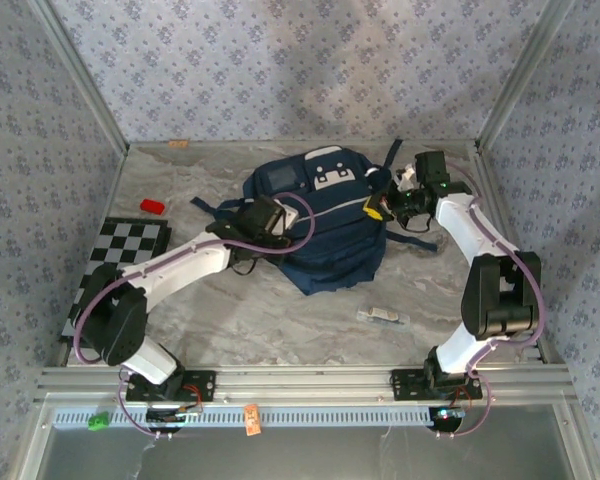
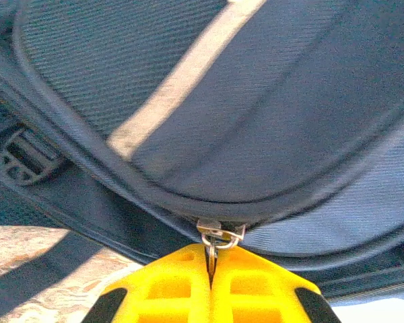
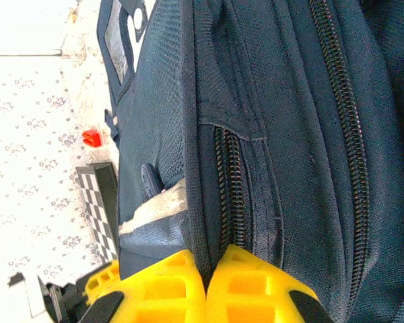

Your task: Pack the student bag

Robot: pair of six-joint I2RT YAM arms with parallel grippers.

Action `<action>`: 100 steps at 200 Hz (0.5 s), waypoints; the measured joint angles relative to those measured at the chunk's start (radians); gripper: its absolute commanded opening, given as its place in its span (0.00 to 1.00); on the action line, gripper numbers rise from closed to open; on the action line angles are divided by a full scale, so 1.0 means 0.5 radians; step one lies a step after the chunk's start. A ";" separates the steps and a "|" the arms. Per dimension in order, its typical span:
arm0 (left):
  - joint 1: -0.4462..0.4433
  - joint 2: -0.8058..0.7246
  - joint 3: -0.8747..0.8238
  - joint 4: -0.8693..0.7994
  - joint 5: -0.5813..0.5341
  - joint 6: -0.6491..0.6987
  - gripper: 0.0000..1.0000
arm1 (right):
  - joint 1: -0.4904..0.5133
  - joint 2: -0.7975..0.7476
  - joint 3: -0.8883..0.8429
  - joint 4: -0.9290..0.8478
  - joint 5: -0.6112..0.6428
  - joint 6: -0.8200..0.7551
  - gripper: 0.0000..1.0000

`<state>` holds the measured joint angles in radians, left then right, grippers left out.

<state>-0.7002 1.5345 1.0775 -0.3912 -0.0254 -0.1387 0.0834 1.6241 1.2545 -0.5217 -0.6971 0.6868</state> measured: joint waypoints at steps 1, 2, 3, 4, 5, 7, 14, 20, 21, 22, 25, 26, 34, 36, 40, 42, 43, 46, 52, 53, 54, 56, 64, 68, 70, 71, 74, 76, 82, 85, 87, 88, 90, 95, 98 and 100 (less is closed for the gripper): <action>0.008 -0.001 -0.006 0.007 0.008 0.004 0.00 | 0.000 0.001 0.000 -0.002 0.000 -0.001 0.00; 0.011 -0.002 -0.010 0.011 0.008 0.006 0.00 | 0.000 0.002 0.000 -0.003 0.000 -0.002 0.00; 0.020 -0.003 -0.016 0.018 0.013 0.011 0.00 | 0.000 0.003 0.000 -0.005 0.000 -0.002 0.00; 0.025 -0.003 -0.019 0.021 0.015 0.014 0.00 | 0.000 0.004 0.000 -0.005 -0.001 -0.002 0.00; 0.031 -0.003 -0.022 0.024 0.019 0.018 0.00 | 0.000 0.005 0.000 -0.008 -0.003 -0.005 0.00; 0.047 -0.005 -0.031 0.039 0.037 0.027 0.00 | -0.001 0.008 0.000 -0.010 -0.008 -0.009 0.00; 0.095 -0.009 -0.057 0.077 0.072 0.048 0.00 | -0.001 0.018 0.000 -0.017 -0.018 -0.021 0.00; 0.143 -0.010 -0.079 0.119 0.111 0.066 0.00 | -0.001 0.027 0.000 -0.021 -0.026 -0.037 0.00; 0.148 -0.010 -0.082 0.123 0.116 0.069 0.00 | -0.001 0.028 0.000 -0.022 -0.027 -0.040 0.00; 0.153 -0.010 -0.083 0.127 0.121 0.072 0.00 | -0.001 0.030 0.000 -0.023 -0.030 -0.046 0.00; 0.172 -0.010 -0.092 0.145 0.134 0.076 0.00 | -0.001 0.034 0.000 -0.025 -0.033 -0.049 0.00; 0.184 -0.010 -0.095 0.155 0.143 0.079 0.00 | -0.001 0.034 0.000 -0.026 -0.034 -0.051 0.00; 0.237 -0.010 -0.112 0.203 0.193 0.095 0.00 | 0.000 0.043 0.000 -0.029 -0.043 -0.068 0.00; 0.246 -0.010 -0.114 0.210 0.204 0.101 0.00 | 0.001 0.045 0.000 -0.028 -0.046 -0.072 0.00; 0.269 -0.010 -0.120 0.234 0.229 0.105 0.00 | 0.002 0.048 0.000 -0.028 -0.050 -0.080 0.00; 0.277 -0.010 -0.121 0.240 0.239 0.106 0.00 | 0.003 0.049 0.000 -0.027 -0.050 -0.085 0.00; 0.284 -0.010 -0.123 0.247 0.246 0.107 0.00 | 0.003 0.049 0.000 -0.027 -0.050 -0.085 0.00; 0.296 -0.010 -0.124 0.259 0.259 0.106 0.00 | 0.003 0.050 0.000 -0.027 -0.051 -0.092 0.00; 0.318 -0.009 -0.124 0.282 0.282 0.113 0.00 | 0.006 0.051 0.000 -0.026 -0.051 -0.100 0.00; 0.323 -0.009 -0.124 0.285 0.287 0.113 0.00 | 0.007 0.051 0.000 -0.026 -0.050 -0.101 0.00; 0.325 -0.009 -0.124 0.288 0.288 0.112 0.00 | 0.007 0.051 0.000 -0.026 -0.051 -0.103 0.00; 0.331 -0.009 -0.124 0.296 0.295 0.113 0.00 | 0.008 0.051 0.000 -0.025 -0.051 -0.106 0.00; 0.347 -0.005 -0.124 0.317 0.313 0.112 0.00 | 0.009 0.051 0.000 -0.022 -0.050 -0.117 0.00; 0.355 0.000 -0.124 0.327 0.323 0.111 0.00 | 0.010 0.051 0.000 -0.021 -0.048 -0.125 0.00; 0.356 0.002 -0.124 0.330 0.326 0.111 0.00 | 0.010 0.051 0.000 -0.020 -0.048 -0.131 0.00; 0.356 0.002 -0.124 0.331 0.327 0.111 0.00 | 0.010 0.051 0.000 -0.019 -0.047 -0.133 0.00; 0.360 0.009 -0.124 0.336 0.332 0.105 0.01 | 0.011 0.051 0.000 -0.019 -0.045 -0.137 0.00; 0.362 0.013 -0.124 0.340 0.336 0.103 0.02 | 0.011 0.051 0.000 -0.019 -0.043 -0.141 0.00; 0.364 0.027 -0.121 0.343 0.344 0.094 0.04 | 0.012 0.051 0.000 -0.020 -0.039 -0.151 0.00; 0.365 0.034 -0.120 0.345 0.347 0.088 0.06 | 0.012 0.051 0.000 -0.020 -0.035 -0.154 0.00; 0.366 0.041 -0.117 0.344 0.352 0.083 0.07 | 0.012 0.051 0.000 -0.020 -0.034 -0.157 0.00; 0.366 0.043 -0.117 0.343 0.354 0.082 0.08 | 0.012 0.051 0.000 -0.020 -0.034 -0.158 0.00; 0.366 0.048 -0.115 0.343 0.357 0.077 0.09 | 0.013 0.051 0.000 -0.020 -0.033 -0.159 0.00; 0.366 0.061 -0.111 0.342 0.366 0.064 0.14 | 0.014 0.051 0.000 -0.020 -0.029 -0.166 0.00; 0.366 0.068 -0.108 0.340 0.369 0.053 0.16 | 0.014 0.051 0.000 -0.020 -0.027 -0.167 0.01; 0.366 0.072 -0.106 0.340 0.374 0.050 0.18 | 0.014 0.051 0.000 -0.021 -0.025 -0.172 0.04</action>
<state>-0.5171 1.5703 1.0245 -0.2214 0.1616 -0.1139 0.0906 1.6497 1.2545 -0.5320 -0.7097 0.6006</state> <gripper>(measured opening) 0.094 0.051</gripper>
